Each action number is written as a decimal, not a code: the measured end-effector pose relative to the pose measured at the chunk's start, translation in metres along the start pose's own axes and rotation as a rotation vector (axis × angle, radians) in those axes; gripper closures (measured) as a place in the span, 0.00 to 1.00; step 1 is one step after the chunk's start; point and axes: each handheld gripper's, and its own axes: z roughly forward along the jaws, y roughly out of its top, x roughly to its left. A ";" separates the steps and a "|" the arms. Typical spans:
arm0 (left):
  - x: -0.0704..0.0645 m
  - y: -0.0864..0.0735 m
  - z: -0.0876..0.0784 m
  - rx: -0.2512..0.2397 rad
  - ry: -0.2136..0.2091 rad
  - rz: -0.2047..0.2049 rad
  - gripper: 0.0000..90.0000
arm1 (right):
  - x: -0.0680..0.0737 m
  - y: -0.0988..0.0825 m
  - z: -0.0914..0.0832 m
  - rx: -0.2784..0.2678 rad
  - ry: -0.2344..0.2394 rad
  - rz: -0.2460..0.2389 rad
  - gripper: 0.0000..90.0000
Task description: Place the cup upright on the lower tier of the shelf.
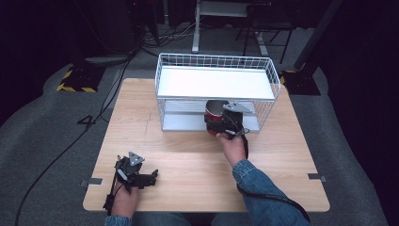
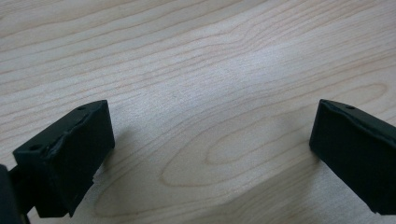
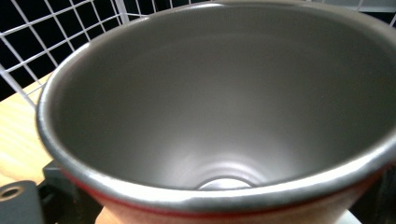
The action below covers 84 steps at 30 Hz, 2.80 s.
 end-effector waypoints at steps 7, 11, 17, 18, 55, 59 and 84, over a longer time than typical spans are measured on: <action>0.000 0.001 0.001 0.000 -0.008 0.005 0.00 | 0.005 -0.002 0.012 -0.013 -0.025 -0.004 0.06; 0.000 0.001 0.001 0.000 -0.011 0.007 0.00 | 0.008 -0.003 0.017 -0.026 -0.045 -0.019 0.06; 0.000 0.001 0.001 0.000 -0.013 0.005 0.01 | 0.009 -0.005 0.025 -0.053 -0.079 -0.028 0.06; 0.000 0.001 0.001 -0.001 -0.012 0.006 0.01 | 0.009 -0.005 0.025 -0.056 -0.080 -0.026 0.06; 0.000 0.001 0.001 0.001 -0.011 0.008 0.01 | 0.003 -0.009 0.038 -0.091 -0.132 -0.056 0.01; 0.000 0.001 0.001 0.000 -0.012 0.006 0.01 | 0.004 -0.012 0.031 -0.091 -0.118 -0.059 0.01; 0.000 0.001 0.001 0.001 -0.012 0.007 0.01 | -0.019 -0.014 -0.069 -0.064 0.049 -0.035 0.09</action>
